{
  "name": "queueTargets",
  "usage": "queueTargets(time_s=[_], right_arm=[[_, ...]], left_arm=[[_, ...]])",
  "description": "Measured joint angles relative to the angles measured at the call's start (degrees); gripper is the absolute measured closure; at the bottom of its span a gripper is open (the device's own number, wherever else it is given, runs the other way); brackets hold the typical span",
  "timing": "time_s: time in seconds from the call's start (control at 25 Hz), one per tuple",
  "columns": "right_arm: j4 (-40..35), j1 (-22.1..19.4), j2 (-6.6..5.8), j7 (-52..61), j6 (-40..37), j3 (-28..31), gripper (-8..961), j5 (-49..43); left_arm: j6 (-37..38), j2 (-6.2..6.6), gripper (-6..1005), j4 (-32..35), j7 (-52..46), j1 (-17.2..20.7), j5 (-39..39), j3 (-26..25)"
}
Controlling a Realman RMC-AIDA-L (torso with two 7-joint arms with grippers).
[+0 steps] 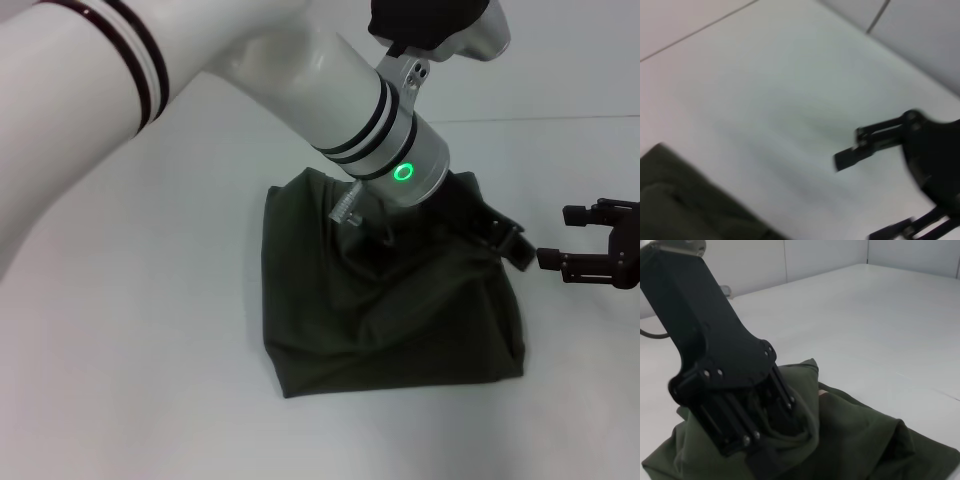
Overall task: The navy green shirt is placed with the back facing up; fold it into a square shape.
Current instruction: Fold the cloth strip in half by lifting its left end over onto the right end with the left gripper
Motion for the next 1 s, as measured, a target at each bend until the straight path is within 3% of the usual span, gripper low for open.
queueTargets(time_s=[0.16, 0.32, 0.56, 0.8, 1.0], right_arm=[[0.0, -0.4, -0.03, 0.0, 0.2, 0.0, 135, 0.0], [0.0, -0.6, -0.21, 0.1, 1.4, 0.0, 136, -0.1], [0.0, -0.6, -0.27, 0.2, 1.4, 0.0, 136, -0.2], [0.0, -0.8, -0.43, 0.3, 1.1, -0.1, 136, -0.3], [0.0, -0.9, -0.15, -0.2, 1.4, -0.4, 136, -0.3]], left_arm=[[0.3, 0.08, 519, 0.6, 5.2, 1.8, -7.3, 0.0], [-0.5, 0.08, 436, 0.5, 6.9, 2.5, -9.6, 0.1], [-2.0, 0.01, 206, 0.3, 6.9, 2.1, -11.0, 1.4], [-3.7, 0.01, 88, 0.1, 4.5, 0.4, -10.9, 7.7], [-3.6, 0.33, 89, 2.1, 5.4, -1.4, -9.1, 10.8]])
